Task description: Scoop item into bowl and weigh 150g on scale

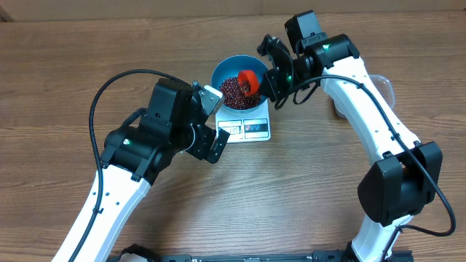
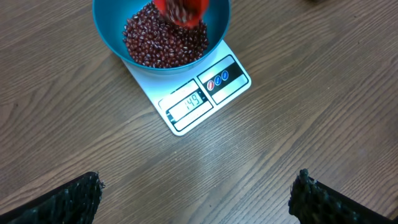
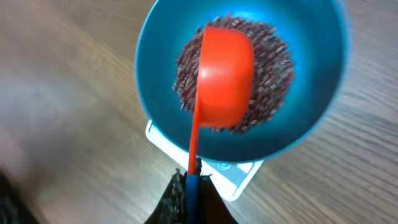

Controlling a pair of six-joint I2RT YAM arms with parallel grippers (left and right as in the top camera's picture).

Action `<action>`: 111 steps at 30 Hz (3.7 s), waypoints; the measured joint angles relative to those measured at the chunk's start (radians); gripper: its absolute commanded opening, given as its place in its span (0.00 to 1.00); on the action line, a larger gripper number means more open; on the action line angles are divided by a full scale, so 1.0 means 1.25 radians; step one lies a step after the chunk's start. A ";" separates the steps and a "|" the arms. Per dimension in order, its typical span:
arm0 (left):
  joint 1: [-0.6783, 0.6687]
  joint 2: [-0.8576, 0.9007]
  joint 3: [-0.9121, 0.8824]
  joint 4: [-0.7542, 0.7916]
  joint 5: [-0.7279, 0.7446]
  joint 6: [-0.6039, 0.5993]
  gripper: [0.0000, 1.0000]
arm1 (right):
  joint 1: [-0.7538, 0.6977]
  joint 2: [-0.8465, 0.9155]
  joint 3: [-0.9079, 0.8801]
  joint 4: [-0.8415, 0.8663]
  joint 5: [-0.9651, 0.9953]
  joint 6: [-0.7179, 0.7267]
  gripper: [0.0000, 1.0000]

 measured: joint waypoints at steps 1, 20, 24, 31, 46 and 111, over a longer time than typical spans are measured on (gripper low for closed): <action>0.000 0.000 0.000 0.000 0.000 0.000 1.00 | 0.002 0.000 0.000 -0.002 -0.002 -0.013 0.04; 0.000 0.000 0.000 0.000 0.000 0.000 1.00 | 0.004 0.000 0.000 0.026 0.016 0.023 0.04; 0.000 0.000 0.000 0.000 0.000 0.000 1.00 | 0.004 0.000 0.000 0.026 0.016 0.023 0.04; 0.000 0.000 0.000 0.000 0.000 0.000 1.00 | 0.004 0.000 0.000 0.026 0.016 0.024 0.04; 0.000 0.000 0.000 0.000 0.000 0.000 1.00 | 0.004 0.000 0.000 0.024 0.020 0.024 0.04; 0.000 0.000 0.000 0.000 0.000 0.000 1.00 | -0.267 -0.135 -0.027 -0.182 0.610 0.242 0.04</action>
